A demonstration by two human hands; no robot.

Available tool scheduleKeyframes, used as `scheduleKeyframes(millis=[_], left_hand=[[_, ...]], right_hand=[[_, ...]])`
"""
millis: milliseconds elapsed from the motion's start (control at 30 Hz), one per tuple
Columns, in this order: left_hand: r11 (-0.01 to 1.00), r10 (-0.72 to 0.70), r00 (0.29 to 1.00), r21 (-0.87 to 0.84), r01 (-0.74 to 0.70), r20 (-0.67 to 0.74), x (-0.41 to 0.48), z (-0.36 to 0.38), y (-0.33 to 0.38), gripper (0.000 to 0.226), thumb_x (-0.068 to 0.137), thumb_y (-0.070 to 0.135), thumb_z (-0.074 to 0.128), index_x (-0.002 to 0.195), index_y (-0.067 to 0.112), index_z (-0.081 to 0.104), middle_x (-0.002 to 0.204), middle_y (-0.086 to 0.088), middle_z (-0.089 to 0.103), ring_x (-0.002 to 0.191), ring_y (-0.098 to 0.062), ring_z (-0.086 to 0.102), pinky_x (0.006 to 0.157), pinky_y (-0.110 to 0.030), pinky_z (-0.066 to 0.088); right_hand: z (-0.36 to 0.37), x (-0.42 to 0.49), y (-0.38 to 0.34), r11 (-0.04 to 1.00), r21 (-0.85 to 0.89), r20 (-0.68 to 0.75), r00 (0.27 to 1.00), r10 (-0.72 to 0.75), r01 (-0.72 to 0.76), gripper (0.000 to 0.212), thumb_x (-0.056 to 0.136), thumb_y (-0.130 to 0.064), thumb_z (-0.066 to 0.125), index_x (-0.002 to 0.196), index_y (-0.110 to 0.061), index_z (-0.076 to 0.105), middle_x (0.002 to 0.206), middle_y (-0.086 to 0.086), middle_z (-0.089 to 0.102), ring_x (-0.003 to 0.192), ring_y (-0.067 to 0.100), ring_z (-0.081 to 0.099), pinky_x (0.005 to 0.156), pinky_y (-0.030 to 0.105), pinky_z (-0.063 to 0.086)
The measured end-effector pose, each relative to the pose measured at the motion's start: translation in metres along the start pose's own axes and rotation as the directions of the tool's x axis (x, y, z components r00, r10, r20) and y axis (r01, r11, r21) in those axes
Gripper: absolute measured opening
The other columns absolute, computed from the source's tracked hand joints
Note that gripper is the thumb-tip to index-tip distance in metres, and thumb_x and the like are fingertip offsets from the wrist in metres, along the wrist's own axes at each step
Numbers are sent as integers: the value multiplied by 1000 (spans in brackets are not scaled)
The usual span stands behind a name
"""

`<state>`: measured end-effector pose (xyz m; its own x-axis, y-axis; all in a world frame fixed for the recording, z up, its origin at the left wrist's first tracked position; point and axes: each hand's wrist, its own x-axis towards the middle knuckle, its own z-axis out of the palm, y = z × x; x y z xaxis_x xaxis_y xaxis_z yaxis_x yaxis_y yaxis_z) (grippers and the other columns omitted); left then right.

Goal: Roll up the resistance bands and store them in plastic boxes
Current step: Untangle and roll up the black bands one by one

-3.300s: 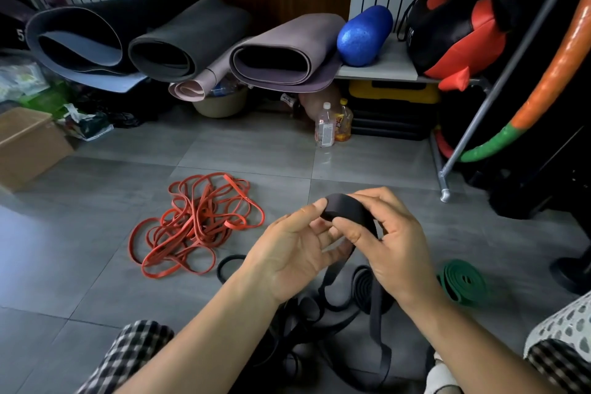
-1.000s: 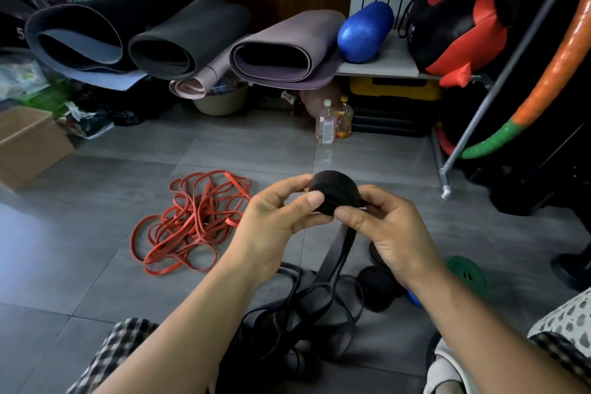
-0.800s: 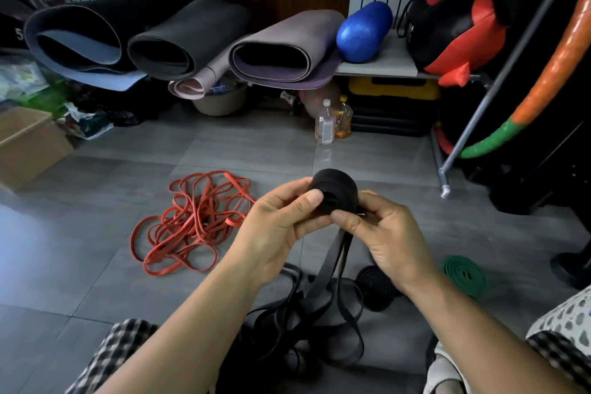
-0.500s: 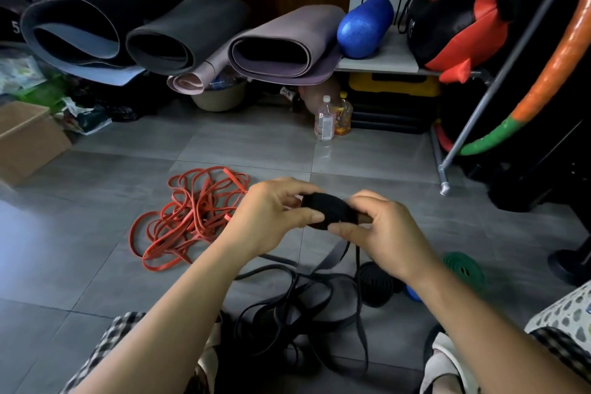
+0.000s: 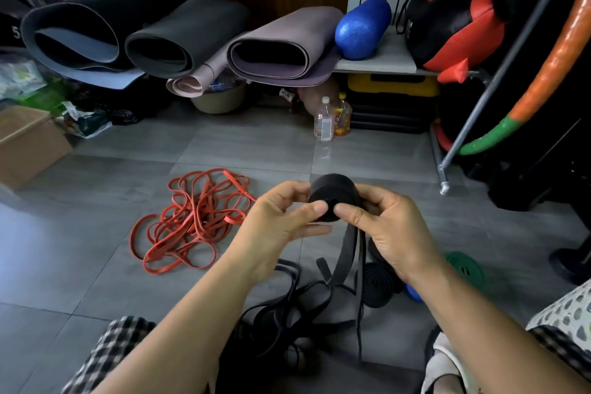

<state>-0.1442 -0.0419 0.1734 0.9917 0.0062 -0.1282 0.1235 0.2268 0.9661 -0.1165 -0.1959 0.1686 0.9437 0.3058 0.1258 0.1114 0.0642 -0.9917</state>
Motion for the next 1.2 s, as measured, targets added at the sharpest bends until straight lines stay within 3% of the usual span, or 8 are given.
scheduleKeyframes(millis=[100, 200, 367, 633, 767, 867, 1033, 1200], left_hand=[[721, 188, 980, 667, -187, 72, 4, -7, 4, 35, 76, 11, 73, 104, 29, 63, 101, 13, 58, 88, 5, 57, 83, -9, 43], [658, 259, 953, 693, -294, 159, 3, -8, 9, 32, 73, 10, 75, 88, 37, 65, 90, 16, 62, 86, 6, 57, 81, -6, 40], [978, 152, 988, 146, -149, -11, -2, -6, 18, 24, 67, -2, 69, 83, 15, 64, 74, 1, 71, 72, -12, 68, 67, -22, 54], [965, 34, 999, -260, -35, -8, -4, -2, 9, 19, 65, 6, 62, 84, 7, 59, 79, -6, 70, 76, -19, 69, 69, -31, 59], [874, 62, 998, 481, -67, 26, 0, -18, 13, 38, 73, 7, 72, 103, 27, 63, 101, 9, 66, 96, -6, 62, 83, -17, 49], [715, 171, 981, 675, -184, 86, -1, -16, 15, 32, 74, 8, 73, 97, 30, 67, 96, 14, 67, 95, -1, 61, 88, -18, 46], [987, 131, 990, 103, -125, -51, -4, -13, 20, 28, 63, 0, 69, 87, 13, 65, 75, 3, 72, 73, -10, 67, 67, -19, 54], [947, 75, 995, -307, -91, -65, -3, -1, 12, 25, 64, 4, 60, 90, 4, 60, 83, -8, 70, 78, -18, 69, 73, -32, 58]], right_hand=[[-5, 0, 7, 892, -447, 53, 997, -53, 71, 23, 72, -11, 76, 91, -23, 71, 82, -10, 70, 78, 6, 65, 70, 21, 51], [-4, -1, 7, 845, -524, 113, 992, -56, 107, 22, 71, -13, 77, 89, -25, 70, 81, -10, 65, 78, 5, 61, 73, 23, 50], [-5, 3, -1, 999, -39, 85, 996, 40, -36, 30, 62, -20, 72, 91, -24, 66, 85, -8, 72, 86, 4, 66, 76, 14, 50], [2, 3, 5, 1000, 0, 56, 998, 31, -31, 19, 68, -17, 69, 86, -24, 66, 79, -13, 72, 81, 0, 66, 73, 10, 47], [-4, 3, 9, 892, -452, 77, 997, 26, 12, 18, 73, -15, 75, 90, -19, 69, 82, -5, 72, 80, 8, 66, 69, 22, 50], [0, 3, 9, 804, -587, 123, 992, -22, 91, 22, 73, -19, 76, 94, -14, 70, 83, 3, 71, 81, 15, 65, 72, 31, 50], [2, 6, 2, 996, -93, 54, 999, 5, 0, 27, 61, -26, 72, 87, -28, 66, 82, -12, 71, 84, 2, 65, 77, 14, 48], [15, 2, 1, 992, 125, 31, 999, -26, 22, 25, 67, -18, 66, 92, -23, 66, 85, -11, 73, 86, 2, 66, 74, 12, 47]])
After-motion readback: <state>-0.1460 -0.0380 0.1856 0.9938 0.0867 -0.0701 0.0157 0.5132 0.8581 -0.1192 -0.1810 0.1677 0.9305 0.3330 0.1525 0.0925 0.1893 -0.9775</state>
